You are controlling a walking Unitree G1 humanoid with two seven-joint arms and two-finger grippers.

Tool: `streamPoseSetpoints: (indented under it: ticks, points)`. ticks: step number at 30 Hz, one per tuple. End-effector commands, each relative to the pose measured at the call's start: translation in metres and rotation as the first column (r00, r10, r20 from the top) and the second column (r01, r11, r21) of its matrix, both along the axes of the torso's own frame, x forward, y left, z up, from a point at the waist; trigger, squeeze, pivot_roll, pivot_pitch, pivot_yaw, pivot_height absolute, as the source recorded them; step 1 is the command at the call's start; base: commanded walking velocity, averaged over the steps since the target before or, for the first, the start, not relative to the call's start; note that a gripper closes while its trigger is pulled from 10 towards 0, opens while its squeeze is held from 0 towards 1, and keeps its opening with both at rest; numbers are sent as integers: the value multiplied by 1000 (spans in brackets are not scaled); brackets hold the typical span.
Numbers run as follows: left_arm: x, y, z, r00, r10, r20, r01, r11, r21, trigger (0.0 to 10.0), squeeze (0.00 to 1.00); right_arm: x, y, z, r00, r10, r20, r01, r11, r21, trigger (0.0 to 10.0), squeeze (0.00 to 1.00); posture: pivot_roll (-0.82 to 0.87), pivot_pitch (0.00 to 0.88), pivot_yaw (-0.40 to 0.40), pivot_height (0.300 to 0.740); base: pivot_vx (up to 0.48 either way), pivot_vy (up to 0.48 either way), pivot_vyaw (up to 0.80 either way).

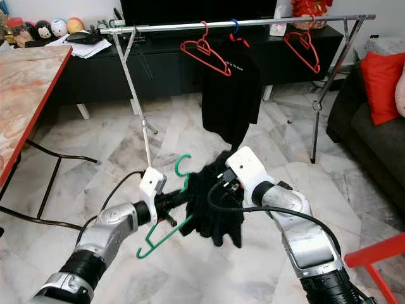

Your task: Hang hanger

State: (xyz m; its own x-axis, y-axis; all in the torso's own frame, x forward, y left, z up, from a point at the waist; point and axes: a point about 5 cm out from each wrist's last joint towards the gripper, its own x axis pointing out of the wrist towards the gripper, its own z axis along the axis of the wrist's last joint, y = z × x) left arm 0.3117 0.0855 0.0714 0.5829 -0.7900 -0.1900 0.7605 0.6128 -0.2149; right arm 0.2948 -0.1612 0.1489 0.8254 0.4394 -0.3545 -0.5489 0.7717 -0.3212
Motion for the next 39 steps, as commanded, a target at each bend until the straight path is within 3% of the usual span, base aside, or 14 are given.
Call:
streamPoseSetpoints:
  ticks: [1,2,3,5,6,13,15,24,28,32,34,35,37,39]
  points:
    - [2,-1,8,998,-37,48,37,999,-7,10000,0,-2,-4,2,1000,21,2,-21,999,29,10000,1000,-209,26,26,740,0,0,0]
    - [1,0,7,997,-54,49,53,999,5,10000,0,-3,-5,0,999,35,-10,-34,999,40,10000,1000,-209,26,26,740,0,0,0]
    - [-1,0,6,995,-81,52,80,996,28,10000,0,-5,-8,-2,998,63,-22,-63,998,25,10000,478,-218,29,31,740,0,0,0]
    - [-2,1,5,994,-100,54,98,994,44,10000,0,-7,-10,-4,996,83,-31,-83,996,12,10000,478,-218,29,31,740,0,0,0]
    - [-3,1,5,990,-131,60,128,990,60,10000,0,-11,-13,-6,992,113,-48,-113,994,9,10000,0,-221,30,32,740,0,0,0]
    - [-10,5,10,957,-281,65,275,957,87,10000,0,-25,-41,-20,971,193,-137,-195,981,1,10000,0,-225,37,29,740,0,0,0]
    - [-15,7,11,934,-352,56,345,932,111,10000,0,-30,-50,-20,959,235,-160,-238,971,-2,10000,1000,-220,41,26,740,0,0,0]
    - [-23,9,10,877,-479,44,465,867,178,10000,0,-41,-55,-6,894,424,-143,-417,906,75,10000,1000,-221,47,21,740,0,0,0]
    - [-29,8,14,832,-553,42,537,821,194,10000,0,-52,-66,-14,832,503,-235,-497,863,85,10000,1000,-218,50,14,740,0,0,0]
    - [-30,8,16,818,-573,36,556,806,202,10000,0,-59,-69,-14,780,561,-278,-557,824,100,10000,1000,-219,52,11,740,0,0,0]
    - [-29,8,17,820,-571,42,554,809,197,10000,0,-56,-71,-16,789,548,-279,-549,832,80,10000,965,-217,52,7,740,0,0,0]
    - [-26,5,20,838,-541,67,528,836,149,10000,0,-46,-77,-23,841,467,-274,-482,876,14,10000,0,-221,53,3,740,0,0,0]
    - [-26,4,21,845,-529,79,518,846,126,10000,0,-45,-80,-27,850,447,-277,-469,883,-14,10000,0,-219,53,-2,740,0,0,0]
    - [-28,4,21,846,-527,86,520,849,90,10000,0,-55,-80,-30,804,513,-301,-532,846,21,10000,0,-220,54,-3,740,0,0,0]
